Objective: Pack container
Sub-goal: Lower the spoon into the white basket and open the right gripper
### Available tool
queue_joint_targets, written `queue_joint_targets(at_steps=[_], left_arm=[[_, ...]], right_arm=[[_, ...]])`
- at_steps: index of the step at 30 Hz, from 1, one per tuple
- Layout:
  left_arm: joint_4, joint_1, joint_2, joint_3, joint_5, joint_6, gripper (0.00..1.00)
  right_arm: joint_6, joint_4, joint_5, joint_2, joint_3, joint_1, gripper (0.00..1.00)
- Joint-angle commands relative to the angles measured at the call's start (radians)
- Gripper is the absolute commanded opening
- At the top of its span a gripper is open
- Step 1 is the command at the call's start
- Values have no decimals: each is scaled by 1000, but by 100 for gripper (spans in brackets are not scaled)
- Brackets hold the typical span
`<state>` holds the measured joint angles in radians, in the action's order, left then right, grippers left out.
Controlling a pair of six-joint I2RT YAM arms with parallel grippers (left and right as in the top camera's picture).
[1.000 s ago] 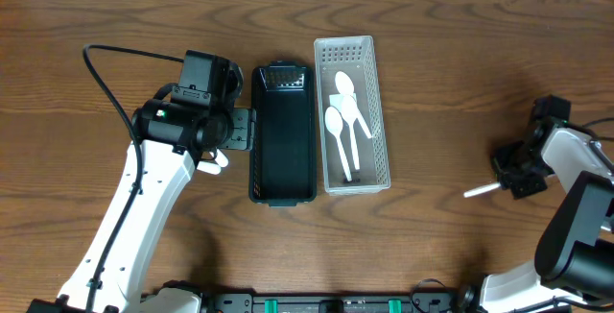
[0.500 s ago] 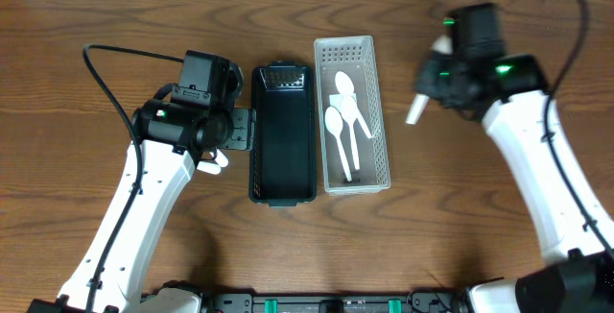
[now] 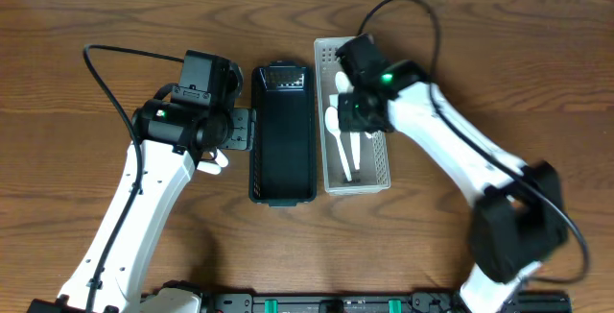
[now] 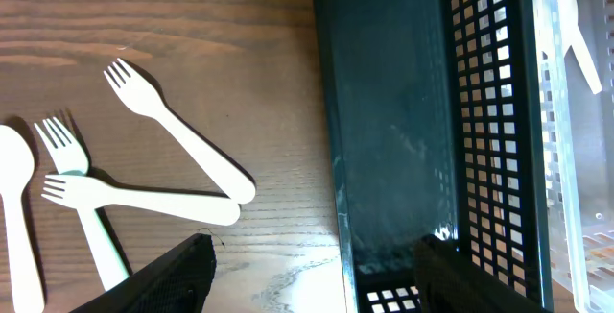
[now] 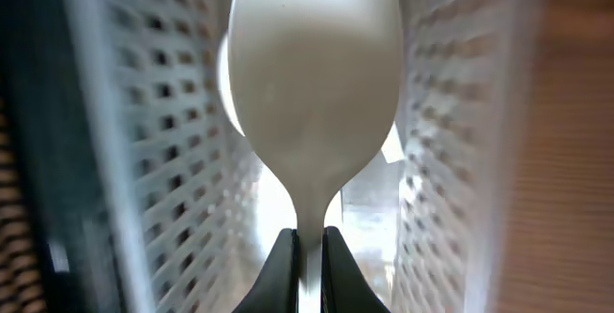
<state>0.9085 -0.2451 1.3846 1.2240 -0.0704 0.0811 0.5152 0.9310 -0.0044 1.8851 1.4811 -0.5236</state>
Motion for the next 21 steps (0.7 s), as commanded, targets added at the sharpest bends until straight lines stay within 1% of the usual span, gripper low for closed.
queue_joint_targets(at_steps=[1, 4, 5, 6, 7, 8, 9, 10, 11, 13, 15, 17, 19, 21], left_arm=[[0, -3, 1, 18, 15, -5, 69], [0, -3, 1, 18, 15, -5, 69], [0, -3, 1, 18, 15, -5, 69], [0, -3, 1, 18, 15, -5, 69], [0, -3, 1, 18, 15, -5, 69], [-1, -3, 1, 18, 15, -5, 69], [-1, -3, 1, 18, 15, -5, 69], [-1, -3, 1, 18, 15, -5, 69], [-1, -3, 1, 18, 15, -5, 69], [-1, -3, 1, 18, 15, -5, 69], [-1, -3, 1, 18, 15, -5, 69], [0, -3, 1, 18, 15, -5, 69], [-1, -3, 1, 18, 15, -5, 69], [0, -3, 1, 18, 15, -5, 69]], right_arm=[[-65, 5, -50, 75, -2, -17, 1], [-68, 8, -66, 114, -2, -16, 1], [-69, 10, -68, 115, -2, -16, 4], [-74, 12, -68, 115, -2, -16, 10], [-95, 12, -69, 115, -2, -17, 19], [-112, 12, -72, 114, -2, -18, 31], [-122, 13, -74, 114, -2, -19, 37], [-128, 16, -75, 114, -2, -19, 40], [-128, 22, -75, 114, -2, -19, 41], [-129, 27, -75, 114, -2, -19, 39], [-132, 27, -74, 108, 2, -19, 31], [-133, 27, -74, 92, 18, -15, 27], [-139, 29, -69, 68, 47, -5, 16], [-139, 42, -50, 37, 91, 12, 8]])
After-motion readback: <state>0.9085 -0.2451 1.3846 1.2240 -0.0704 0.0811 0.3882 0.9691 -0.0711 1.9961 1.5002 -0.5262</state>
